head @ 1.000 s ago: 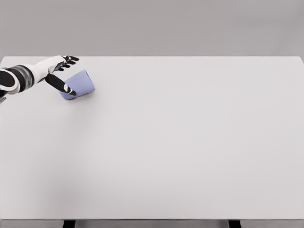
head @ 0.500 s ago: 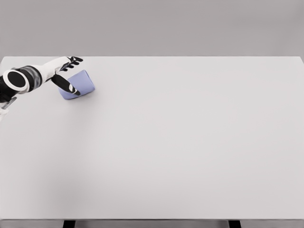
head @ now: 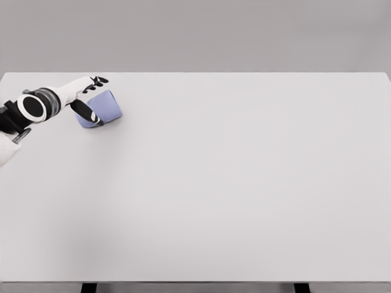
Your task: Flip the cup with left arm and place it on the table
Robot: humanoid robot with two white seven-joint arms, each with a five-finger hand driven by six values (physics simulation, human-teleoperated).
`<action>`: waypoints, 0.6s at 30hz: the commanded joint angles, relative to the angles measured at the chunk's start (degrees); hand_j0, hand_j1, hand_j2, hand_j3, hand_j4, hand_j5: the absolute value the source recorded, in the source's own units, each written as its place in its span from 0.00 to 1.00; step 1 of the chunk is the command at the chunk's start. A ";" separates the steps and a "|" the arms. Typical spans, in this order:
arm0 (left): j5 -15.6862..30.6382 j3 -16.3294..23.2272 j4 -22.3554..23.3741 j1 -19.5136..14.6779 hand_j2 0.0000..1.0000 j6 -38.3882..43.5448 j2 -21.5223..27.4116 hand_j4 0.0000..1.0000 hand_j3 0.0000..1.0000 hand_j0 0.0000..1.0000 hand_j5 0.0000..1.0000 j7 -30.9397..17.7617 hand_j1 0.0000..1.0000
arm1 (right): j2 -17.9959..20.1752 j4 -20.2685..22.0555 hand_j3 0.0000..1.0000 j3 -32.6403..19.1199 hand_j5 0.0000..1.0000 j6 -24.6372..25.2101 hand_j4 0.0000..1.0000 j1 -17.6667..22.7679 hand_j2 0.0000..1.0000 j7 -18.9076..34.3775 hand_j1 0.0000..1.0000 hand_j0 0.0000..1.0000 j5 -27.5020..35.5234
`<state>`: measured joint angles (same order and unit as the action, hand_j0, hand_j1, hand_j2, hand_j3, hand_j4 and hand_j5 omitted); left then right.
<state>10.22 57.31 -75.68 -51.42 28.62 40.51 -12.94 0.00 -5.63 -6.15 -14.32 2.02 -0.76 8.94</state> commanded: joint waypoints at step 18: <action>-3.89 1.93 1.41 -0.79 1.00 -0.05 -1.40 1.00 1.00 1.00 1.00 -0.07 1.00 | 0.00 0.00 1.00 -0.01 1.00 0.00 1.00 0.00 1.00 0.06 1.00 1.00 0.03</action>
<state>6.58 59.24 -74.36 -52.21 28.62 39.47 -13.02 0.00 -5.63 -6.15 -14.32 2.02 -0.75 8.94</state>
